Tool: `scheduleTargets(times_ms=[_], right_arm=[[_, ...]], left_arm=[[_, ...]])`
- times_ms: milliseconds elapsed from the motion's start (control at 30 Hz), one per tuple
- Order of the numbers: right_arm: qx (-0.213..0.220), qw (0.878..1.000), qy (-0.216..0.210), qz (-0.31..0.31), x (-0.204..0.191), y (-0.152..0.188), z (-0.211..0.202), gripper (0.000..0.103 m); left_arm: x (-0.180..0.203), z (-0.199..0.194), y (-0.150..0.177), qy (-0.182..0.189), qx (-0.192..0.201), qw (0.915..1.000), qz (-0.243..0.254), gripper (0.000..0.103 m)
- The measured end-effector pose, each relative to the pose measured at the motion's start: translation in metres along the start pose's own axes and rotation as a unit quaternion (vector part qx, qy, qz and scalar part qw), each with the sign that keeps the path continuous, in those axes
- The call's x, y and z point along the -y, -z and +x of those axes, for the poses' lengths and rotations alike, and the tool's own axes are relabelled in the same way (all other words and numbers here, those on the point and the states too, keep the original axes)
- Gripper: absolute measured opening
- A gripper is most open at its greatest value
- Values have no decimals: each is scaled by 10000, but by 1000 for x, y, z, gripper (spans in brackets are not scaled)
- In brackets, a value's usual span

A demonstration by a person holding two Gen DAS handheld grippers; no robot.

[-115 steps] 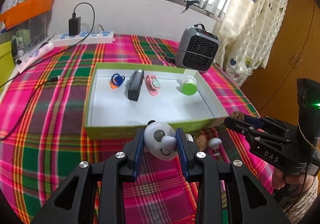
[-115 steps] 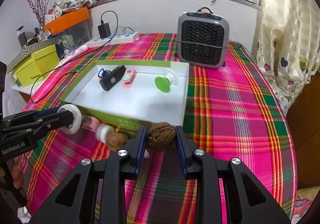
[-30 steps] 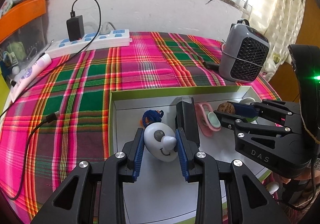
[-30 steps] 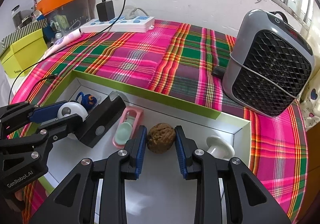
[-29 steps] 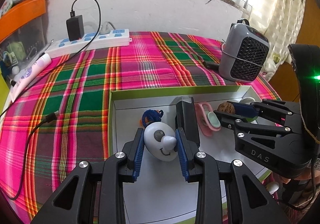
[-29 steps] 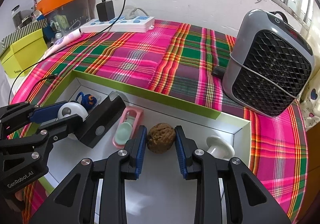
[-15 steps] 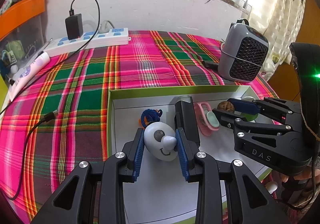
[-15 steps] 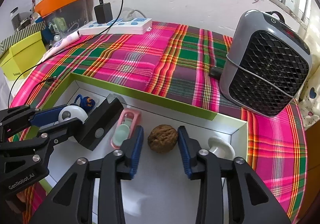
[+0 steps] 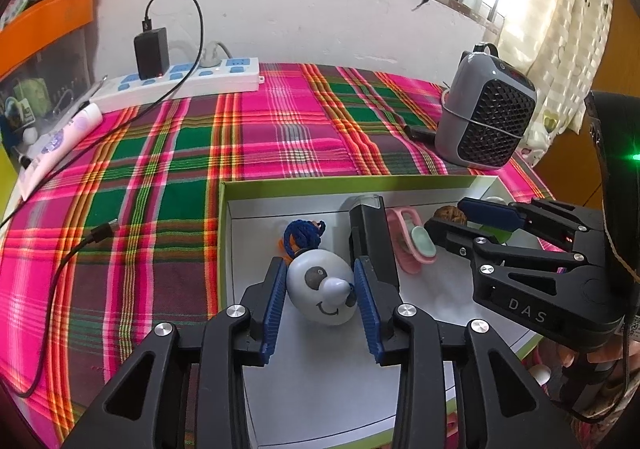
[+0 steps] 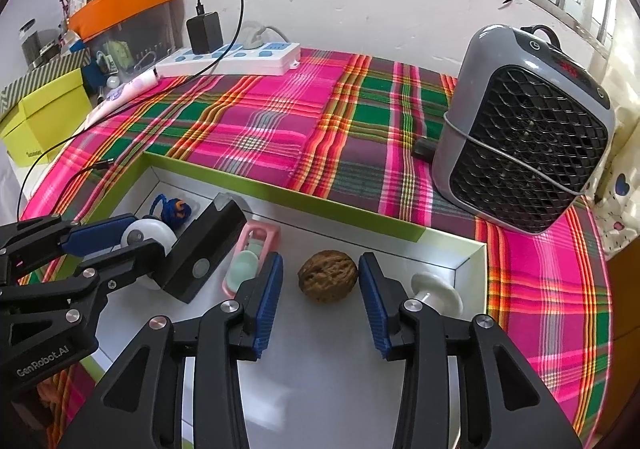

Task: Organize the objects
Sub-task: 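Lower the panda-face toy into the box and open the left gripper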

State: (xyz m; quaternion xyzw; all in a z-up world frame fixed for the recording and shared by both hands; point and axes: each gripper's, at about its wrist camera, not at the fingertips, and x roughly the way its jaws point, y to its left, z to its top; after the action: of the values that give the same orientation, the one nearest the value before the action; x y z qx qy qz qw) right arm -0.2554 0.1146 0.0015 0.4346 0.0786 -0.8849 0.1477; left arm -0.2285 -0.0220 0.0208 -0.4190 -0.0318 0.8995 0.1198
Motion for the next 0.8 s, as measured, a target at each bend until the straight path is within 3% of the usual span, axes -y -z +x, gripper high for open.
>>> scheduleTargets(times_ms=[800], right_arm=[[216, 9996, -48, 170, 0, 10, -25, 45]], left_arm=[[2, -28, 9, 81, 129, 9999, -17, 37]])
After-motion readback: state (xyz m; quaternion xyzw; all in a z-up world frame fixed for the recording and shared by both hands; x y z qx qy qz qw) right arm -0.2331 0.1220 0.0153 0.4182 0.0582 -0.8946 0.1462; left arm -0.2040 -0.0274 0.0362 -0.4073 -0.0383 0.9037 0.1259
